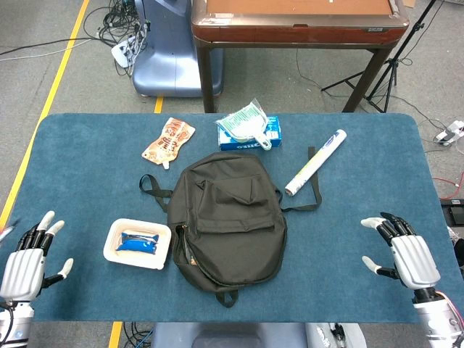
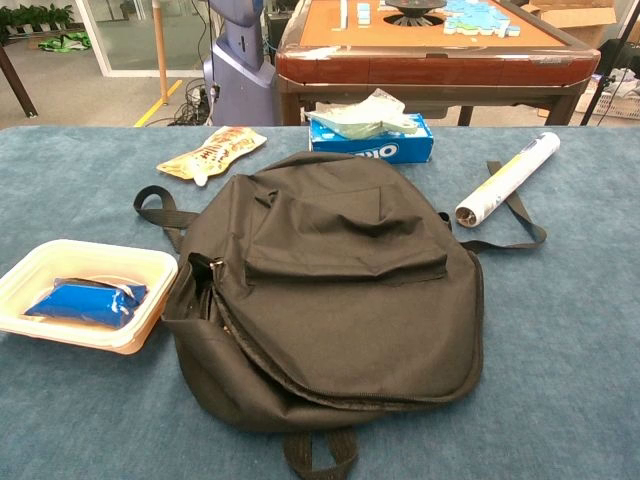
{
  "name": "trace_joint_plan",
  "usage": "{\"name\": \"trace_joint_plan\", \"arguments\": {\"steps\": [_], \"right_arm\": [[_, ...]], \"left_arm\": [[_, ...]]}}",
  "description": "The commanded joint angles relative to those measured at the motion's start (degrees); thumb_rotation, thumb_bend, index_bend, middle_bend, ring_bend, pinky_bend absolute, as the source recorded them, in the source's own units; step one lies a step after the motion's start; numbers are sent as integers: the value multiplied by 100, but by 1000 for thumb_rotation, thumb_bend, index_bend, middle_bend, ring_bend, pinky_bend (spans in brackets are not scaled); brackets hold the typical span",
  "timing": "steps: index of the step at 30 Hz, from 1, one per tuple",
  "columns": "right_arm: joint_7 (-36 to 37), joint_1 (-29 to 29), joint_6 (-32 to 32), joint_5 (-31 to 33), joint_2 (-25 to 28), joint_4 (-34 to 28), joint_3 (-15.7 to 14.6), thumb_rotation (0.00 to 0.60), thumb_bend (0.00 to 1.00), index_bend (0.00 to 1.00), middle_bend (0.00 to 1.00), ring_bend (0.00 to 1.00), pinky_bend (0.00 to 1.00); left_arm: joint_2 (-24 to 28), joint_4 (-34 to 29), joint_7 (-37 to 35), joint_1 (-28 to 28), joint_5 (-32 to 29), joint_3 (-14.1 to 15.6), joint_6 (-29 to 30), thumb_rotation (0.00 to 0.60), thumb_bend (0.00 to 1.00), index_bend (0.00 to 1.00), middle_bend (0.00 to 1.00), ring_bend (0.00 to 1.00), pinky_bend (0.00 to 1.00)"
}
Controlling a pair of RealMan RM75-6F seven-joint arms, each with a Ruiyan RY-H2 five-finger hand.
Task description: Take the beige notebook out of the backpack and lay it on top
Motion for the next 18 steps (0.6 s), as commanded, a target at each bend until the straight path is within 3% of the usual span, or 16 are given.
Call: {"name": "trace_joint_plan", "arguments": {"steps": [1,9,18], "right_arm": [[-22,-7,28,-15,-9,-4,3,600,174,288,263,130,181],[-191,46,-14,-177,63,-137,-46,600,174,288,263,130,181],[-693,597,-863,-506,-28,-473,-130,600,156,288,256,130,181]], "left_arm": [[-1,9,5,-1,-8,-6,-1,600,260,161,50,76,90],[-8,-4,-11,23,11,0,38,600,260,161,51,76,90],[25,-70,-31,68,134,31,145,600,260,161,50,76,90]]}}
